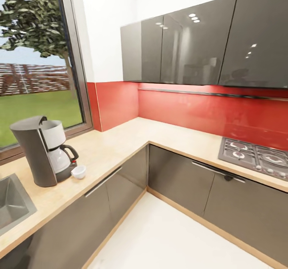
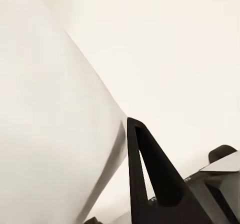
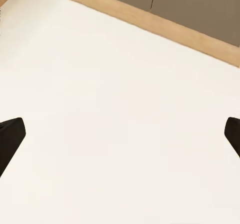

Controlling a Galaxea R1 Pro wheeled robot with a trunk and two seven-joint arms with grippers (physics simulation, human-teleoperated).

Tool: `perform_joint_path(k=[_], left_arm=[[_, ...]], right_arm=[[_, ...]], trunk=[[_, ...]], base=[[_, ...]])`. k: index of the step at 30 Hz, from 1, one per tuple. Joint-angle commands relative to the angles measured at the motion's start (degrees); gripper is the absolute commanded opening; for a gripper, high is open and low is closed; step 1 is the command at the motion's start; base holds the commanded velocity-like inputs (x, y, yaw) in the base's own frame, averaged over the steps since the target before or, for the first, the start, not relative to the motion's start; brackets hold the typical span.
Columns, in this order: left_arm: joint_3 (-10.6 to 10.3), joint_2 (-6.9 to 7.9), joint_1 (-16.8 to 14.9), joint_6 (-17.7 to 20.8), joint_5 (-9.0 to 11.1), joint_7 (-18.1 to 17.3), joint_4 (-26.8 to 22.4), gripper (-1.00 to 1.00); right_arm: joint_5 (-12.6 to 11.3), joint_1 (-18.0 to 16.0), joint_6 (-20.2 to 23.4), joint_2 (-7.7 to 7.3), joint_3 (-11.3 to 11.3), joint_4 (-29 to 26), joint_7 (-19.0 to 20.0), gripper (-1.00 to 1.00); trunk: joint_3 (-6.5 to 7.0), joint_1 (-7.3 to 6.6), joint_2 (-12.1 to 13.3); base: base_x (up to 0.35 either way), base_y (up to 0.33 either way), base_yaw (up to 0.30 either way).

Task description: Set up a coffee station on the kitchen countertop: keep the coffee maker on the countertop, move the bottle of coffee from the kitchen shelf to the counter next to the coffee maker, place a paper coffee filter on top of the coffee maker, put the saucer next to the coffee maker with the coffee cup on the saucer, and place the electric kettle next to the coffee maker.

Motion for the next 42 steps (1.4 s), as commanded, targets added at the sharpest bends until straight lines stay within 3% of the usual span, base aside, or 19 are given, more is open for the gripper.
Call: perform_joint_path(k=[1, 22, 42], left_arm=[[-0.21, 0.01, -0.03, -0.51, -0.88, 0.73, 0.05, -1.00], [-0.08, 0.11, -0.03, -0.51, -0.87, 0.84, 0.05, -1.00], [-0.01, 0.48, -0.03, -0.51, -0.60, 1.17, 0.05, -1.00]], right_arm=[[0.04, -0.02, -0.19, 0.01, -0.12, 0.06, 0.03, 1.00], [0.07, -0.02, -0.19, 0.01, -0.12, 0.20, 0.03, 1.00], [0.09, -0.01, -0.19, 0.01, -0.12, 0.23, 0.03, 1.00]], trunk=[[-0.09, 0.04, -0.04], [-0.93, 0.04, -0.04], [-1.28, 0.04, -0.04]], base=[[0.163, -0.230, 0.202], [0.029, -0.253, 0.246], [0.000, -0.013, 0.269]])
